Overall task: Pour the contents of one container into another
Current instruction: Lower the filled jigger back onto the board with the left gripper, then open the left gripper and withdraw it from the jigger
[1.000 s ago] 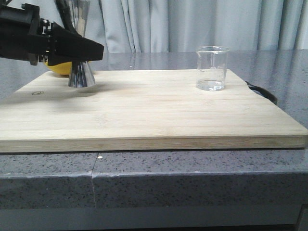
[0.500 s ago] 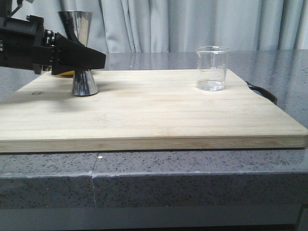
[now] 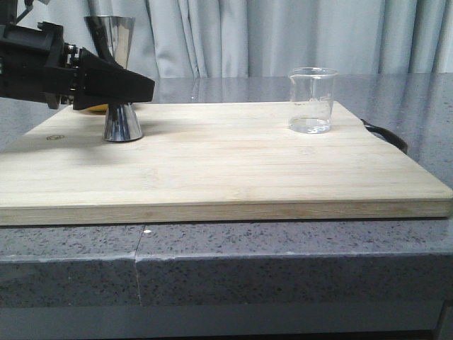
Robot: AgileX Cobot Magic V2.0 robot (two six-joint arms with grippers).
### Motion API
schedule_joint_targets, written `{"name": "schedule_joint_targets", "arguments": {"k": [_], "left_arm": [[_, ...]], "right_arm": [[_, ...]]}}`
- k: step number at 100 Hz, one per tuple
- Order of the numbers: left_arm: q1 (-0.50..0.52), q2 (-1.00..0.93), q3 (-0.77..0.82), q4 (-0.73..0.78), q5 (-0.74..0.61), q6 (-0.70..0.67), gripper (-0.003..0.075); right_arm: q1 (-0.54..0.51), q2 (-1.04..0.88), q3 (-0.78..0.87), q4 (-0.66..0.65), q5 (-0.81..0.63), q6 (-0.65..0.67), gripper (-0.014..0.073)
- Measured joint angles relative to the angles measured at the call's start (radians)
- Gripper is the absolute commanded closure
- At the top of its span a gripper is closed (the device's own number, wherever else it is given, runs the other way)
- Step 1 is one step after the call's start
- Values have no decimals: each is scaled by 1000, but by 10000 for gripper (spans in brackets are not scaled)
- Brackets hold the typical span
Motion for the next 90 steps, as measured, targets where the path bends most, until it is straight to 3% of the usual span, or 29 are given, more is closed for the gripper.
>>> {"name": "schedule_joint_targets", "arguments": {"k": [19, 28, 58, 90], "left_arm": [[0, 0, -1, 15, 4, -21, 475], [0, 0, -1, 46, -1, -43, 416], [0, 2, -1, 77, -3, -87, 370], [30, -21, -1, 138, -3, -131, 245]], "right_arm": [[0, 0, 0, 0, 0, 0, -41], [0, 0, 0, 0, 0, 0, -41], [0, 0, 0, 0, 0, 0, -41], [0, 0, 0, 0, -8, 0, -41]]}}
